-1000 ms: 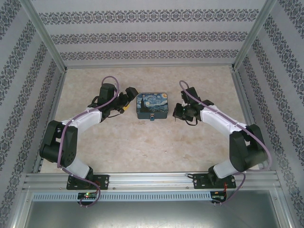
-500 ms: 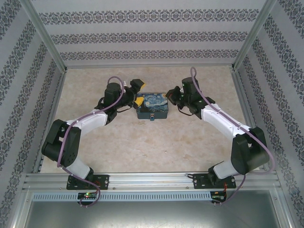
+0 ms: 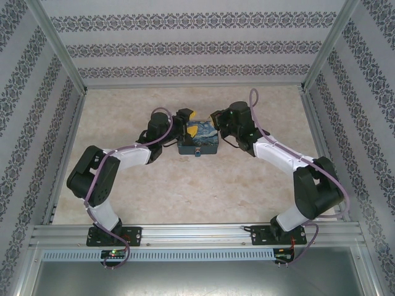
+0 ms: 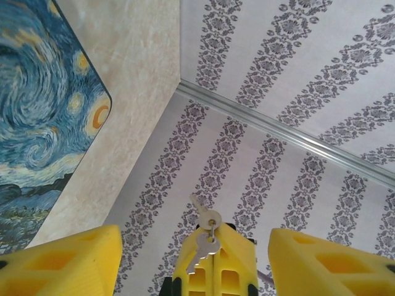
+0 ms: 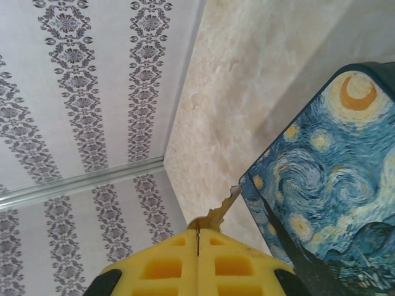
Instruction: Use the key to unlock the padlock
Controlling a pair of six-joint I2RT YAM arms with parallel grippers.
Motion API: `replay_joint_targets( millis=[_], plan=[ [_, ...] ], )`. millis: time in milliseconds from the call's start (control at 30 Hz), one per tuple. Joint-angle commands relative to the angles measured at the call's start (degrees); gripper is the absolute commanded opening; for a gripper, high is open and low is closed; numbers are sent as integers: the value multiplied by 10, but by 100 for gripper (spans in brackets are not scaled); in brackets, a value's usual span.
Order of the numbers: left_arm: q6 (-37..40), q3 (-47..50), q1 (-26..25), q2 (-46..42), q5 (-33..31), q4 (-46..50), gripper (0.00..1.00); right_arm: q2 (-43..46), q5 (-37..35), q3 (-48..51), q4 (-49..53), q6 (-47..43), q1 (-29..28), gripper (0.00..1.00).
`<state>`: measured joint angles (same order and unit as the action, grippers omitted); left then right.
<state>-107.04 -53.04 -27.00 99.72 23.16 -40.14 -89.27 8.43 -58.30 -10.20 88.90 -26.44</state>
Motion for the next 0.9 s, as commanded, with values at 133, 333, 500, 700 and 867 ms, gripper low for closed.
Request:
replay_joint_targets(
  millis=[133, 333, 500, 700, 867],
  plan=[
    [-30, -39, -20, 19, -26, -61, 53, -13, -21, 8, -45, 41, -12, 0],
    [-34, -47, -29, 26, -30, -67, 50, -17, -24, 16, -68, 48, -17, 0],
    [-36, -47, -32, 28, -34, -70, 46, -23, -21, 20, -88, 51, -20, 0],
    [-36, -42, -32, 28, -42, -71, 37, -24, -20, 30, -100, 53, -22, 0],
    [-37, -34, -33, 28, -49, -71, 29, -22, -18, 38, -106, 55, -22, 0]
  ],
)
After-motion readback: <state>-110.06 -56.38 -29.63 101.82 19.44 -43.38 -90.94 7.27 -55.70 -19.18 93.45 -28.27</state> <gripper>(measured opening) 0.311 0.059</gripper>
